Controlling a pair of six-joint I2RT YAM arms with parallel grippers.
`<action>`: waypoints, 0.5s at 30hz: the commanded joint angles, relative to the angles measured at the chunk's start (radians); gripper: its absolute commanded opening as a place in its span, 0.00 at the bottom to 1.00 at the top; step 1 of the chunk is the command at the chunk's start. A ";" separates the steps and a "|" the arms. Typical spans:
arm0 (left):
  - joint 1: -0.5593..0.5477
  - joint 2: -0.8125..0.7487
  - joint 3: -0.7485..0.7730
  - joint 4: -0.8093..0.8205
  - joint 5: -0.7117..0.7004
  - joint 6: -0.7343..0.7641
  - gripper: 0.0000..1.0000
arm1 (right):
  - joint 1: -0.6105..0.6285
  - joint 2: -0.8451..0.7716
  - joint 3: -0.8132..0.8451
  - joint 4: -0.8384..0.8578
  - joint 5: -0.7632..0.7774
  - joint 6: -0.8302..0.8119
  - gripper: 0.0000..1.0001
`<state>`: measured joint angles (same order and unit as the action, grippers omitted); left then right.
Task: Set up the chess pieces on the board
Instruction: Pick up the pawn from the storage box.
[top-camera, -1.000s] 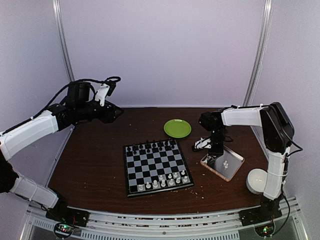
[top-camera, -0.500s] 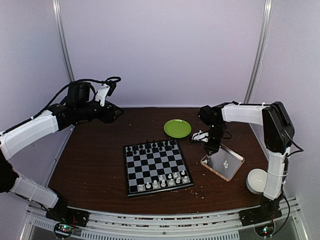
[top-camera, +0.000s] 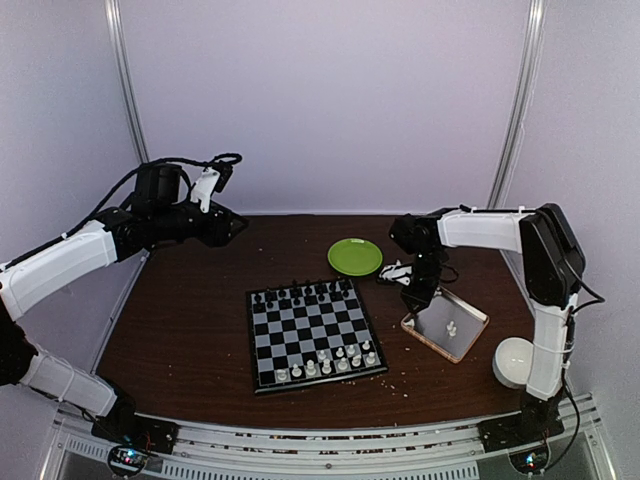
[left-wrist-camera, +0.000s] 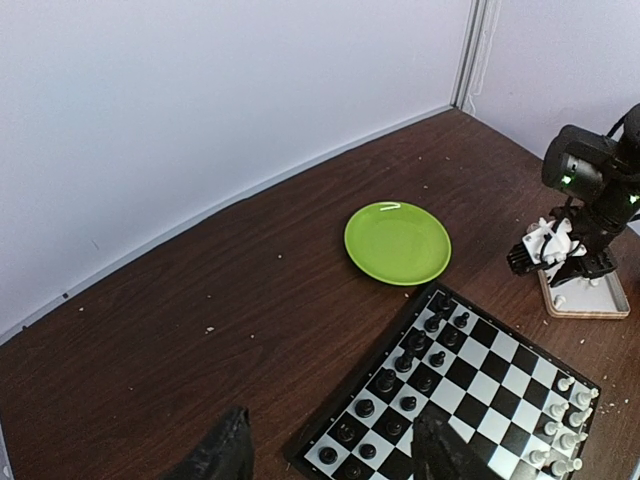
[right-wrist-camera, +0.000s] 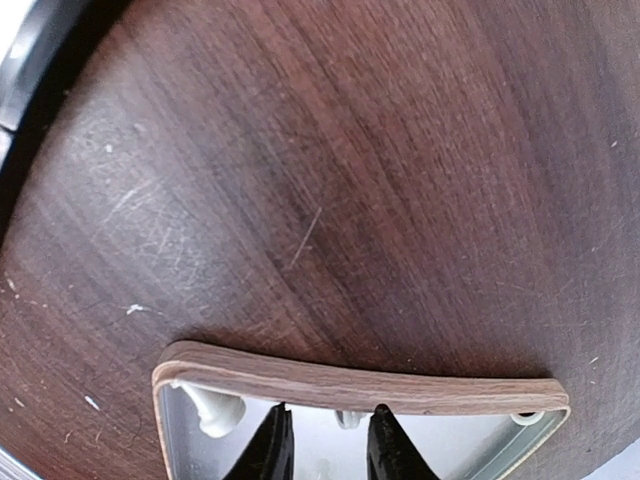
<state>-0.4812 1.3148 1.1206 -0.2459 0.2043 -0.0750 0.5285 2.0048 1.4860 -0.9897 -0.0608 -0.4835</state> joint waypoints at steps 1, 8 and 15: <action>0.005 -0.017 0.029 0.022 0.010 -0.010 0.56 | 0.007 0.015 -0.028 0.009 0.045 0.023 0.24; 0.005 -0.013 0.030 0.022 0.017 -0.013 0.55 | 0.008 -0.030 -0.075 0.018 0.044 0.021 0.23; 0.005 -0.011 0.030 0.022 0.014 -0.013 0.56 | 0.009 0.008 -0.034 0.009 0.028 0.021 0.25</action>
<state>-0.4812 1.3148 1.1206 -0.2481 0.2062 -0.0772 0.5323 1.9976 1.4204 -0.9760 -0.0334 -0.4671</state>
